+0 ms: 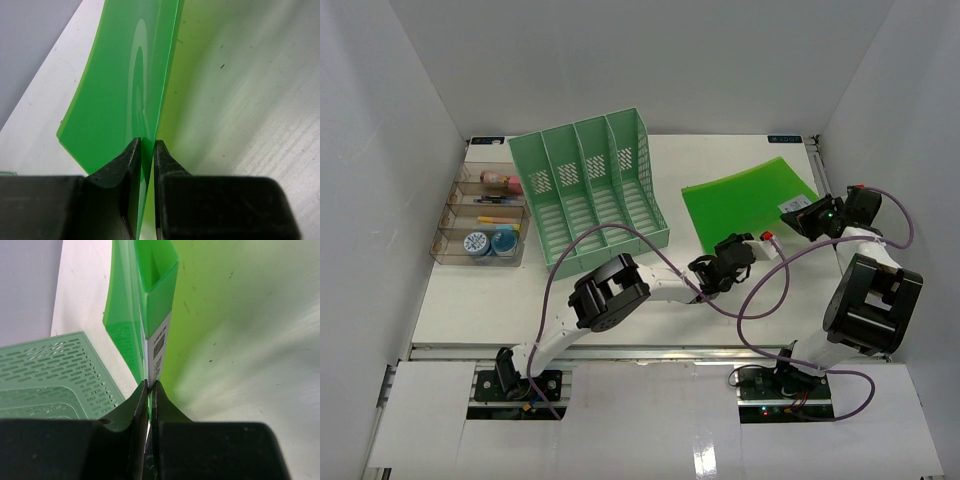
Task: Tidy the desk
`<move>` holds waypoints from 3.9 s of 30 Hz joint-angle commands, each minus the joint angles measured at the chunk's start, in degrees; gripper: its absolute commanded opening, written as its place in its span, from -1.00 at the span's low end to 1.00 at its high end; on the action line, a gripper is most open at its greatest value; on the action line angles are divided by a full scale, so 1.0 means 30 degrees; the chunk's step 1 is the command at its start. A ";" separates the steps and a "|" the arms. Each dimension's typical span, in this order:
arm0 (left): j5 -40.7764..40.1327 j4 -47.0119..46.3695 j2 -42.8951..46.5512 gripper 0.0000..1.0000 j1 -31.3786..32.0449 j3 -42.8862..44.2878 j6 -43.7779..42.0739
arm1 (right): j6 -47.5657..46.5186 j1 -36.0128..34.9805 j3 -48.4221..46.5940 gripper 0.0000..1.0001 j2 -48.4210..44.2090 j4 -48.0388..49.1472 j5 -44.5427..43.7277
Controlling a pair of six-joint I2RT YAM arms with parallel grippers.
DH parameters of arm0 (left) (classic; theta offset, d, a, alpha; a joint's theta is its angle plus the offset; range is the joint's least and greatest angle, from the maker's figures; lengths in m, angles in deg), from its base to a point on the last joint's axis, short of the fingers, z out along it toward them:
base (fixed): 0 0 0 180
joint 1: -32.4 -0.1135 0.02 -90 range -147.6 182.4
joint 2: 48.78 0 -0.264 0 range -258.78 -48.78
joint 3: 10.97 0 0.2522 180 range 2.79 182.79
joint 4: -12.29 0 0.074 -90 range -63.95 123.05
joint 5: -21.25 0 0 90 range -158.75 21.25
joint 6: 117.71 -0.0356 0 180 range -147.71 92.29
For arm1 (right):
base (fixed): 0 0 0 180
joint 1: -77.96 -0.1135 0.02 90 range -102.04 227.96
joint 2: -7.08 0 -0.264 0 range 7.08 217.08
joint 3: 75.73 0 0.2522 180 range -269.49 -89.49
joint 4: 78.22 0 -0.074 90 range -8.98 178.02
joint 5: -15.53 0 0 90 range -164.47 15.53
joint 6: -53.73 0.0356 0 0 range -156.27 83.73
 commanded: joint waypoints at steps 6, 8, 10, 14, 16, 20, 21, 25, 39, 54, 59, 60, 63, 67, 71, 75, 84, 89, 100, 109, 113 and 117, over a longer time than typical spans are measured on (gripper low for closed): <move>0.1999 0.2043 0.4139 -1.00 -0.1007 -0.1411 0.7718 | -0.5022 0.0107 -0.0266 0.26 -0.2478 -0.0969 0.4530; 0.3514 0.2747 0.5257 -1.00 -0.1529 -0.2371 1.0161 | -0.7453 0.0293 -0.0283 0.68 -0.3054 -0.0989 0.6121; 0.4894 0.2557 0.6514 -1.00 -0.2099 -0.3487 1.2009 | -0.9156 0.0414 -0.0209 0.91 -0.3560 -0.1418 0.8491; 0.6858 0.1444 0.8788 -1.00 -0.2678 -0.5102 1.3942 | -1.3783 0.0525 -0.0210 0.80 -0.5049 -0.4039 1.1063; 0.7487 0.0950 0.9649 -1.00 -0.2779 -0.5649 1.4138 | -1.6228 0.0525 -0.0395 0.80 -0.6003 -0.5259 1.1233; 0.8747 0.0243 1.1288 -1.00 -0.2818 -0.6184 1.4224 | -1.7956 0.0529 -0.0110 0.81 -0.8834 -0.5871 1.0692; 0.8832 0.0202 1.1640 -1.00 -0.2818 -0.6264 1.4195 | -1.8172 0.0554 -0.0080 0.80 -0.9230 -0.5956 1.0638; 0.8530 -0.0015 1.3707 -1.00 -0.2818 -0.7277 1.3878 | -1.8512 0.0554 0.0075 0.80 -1.0903 -0.6026 1.0620; 0.7065 -0.0079 2.2740 -1.00 -0.2818 -1.3399 1.1785 | -1.8361 0.0554 0.0380 0.80 -1.0307 -0.5319 1.1477; 0.8226 0.4948 3.0570 -1.00 -0.2818 -1.6375 1.2114 | -4.1586 -0.0676 -0.4174 0.81 -0.7914 -1.9055 1.9986; 0.8639 0.5884 3.2701 -1.00 -0.2818 -1.7273 1.2828 | -4.0323 -0.0894 -0.5051 0.81 -0.5480 -2.0761 2.1939; 0.8930 0.6104 3.2969 -1.00 -0.2808 -1.7359 1.2878 | -4.1087 -0.0979 -0.5720 0.81 -0.4859 -2.2057 2.1945; 0.9845 0.6997 3.3579 -1.00 -0.2793 -1.7242 1.2689 | -4.2530 -0.1102 -0.7506 0.80 -0.4017 -2.3733 2.1776; 1.0540 0.8774 3.4119 -1.00 -0.2818 -1.6878 1.2271 | -4.0216 -0.1651 -0.9826 0.80 -0.4255 -2.0790 2.1532; 1.1084 0.9573 3.4772 -1.00 -0.2818 -1.6931 1.2276 | -3.3277 -0.3191 -1.0527 0.80 -0.5146 -1.2896 2.1321; 1.2138 1.0106 3.5108 -1.00 -0.2802 -1.6902 1.2339 | -1.9790 -0.6677 -0.6812 0.80 -0.7236 0.0612 1.9451; 1.3215 1.0512 3.5968 -1.00 -0.2791 -1.6795 1.2384 | -0.0464 -0.8615 -0.2291 0.84 -0.6463 2.4144 1.9579; 1.3318 1.0696 3.6841 -1.00 -0.2818 -1.6726 1.2254 | 0.7492 -0.9159 -0.3065 0.99 -0.4418 3.3524 2.0619; 1.2123 1.0534 3.7419 -1.00 -0.2790 -1.6490 1.1854 | 1.2283 -1.2003 -0.3760 0.37 -0.3735 3.7233 2.1974; 1.0546 0.9383 3.7533 -1.00 -0.2789 -1.7360 1.2209 | 1.2605 -1.2783 -0.4130 -0.85 -0.4088 3.7233 2.1975; 0.9352 0.9411 3.7446 -1.00 -0.2816 -1.7566 1.2542 | 1.3250 -1.2834 -0.4817 -0.85 -0.4317 3.7233 2.1975; 0.8529 0.9308 3.7522 -0.72 -0.2807 -1.7987 1.3013 | 1.4390 -1.2834 -0.5748 -0.85 -0.4273 3.7233 2.1975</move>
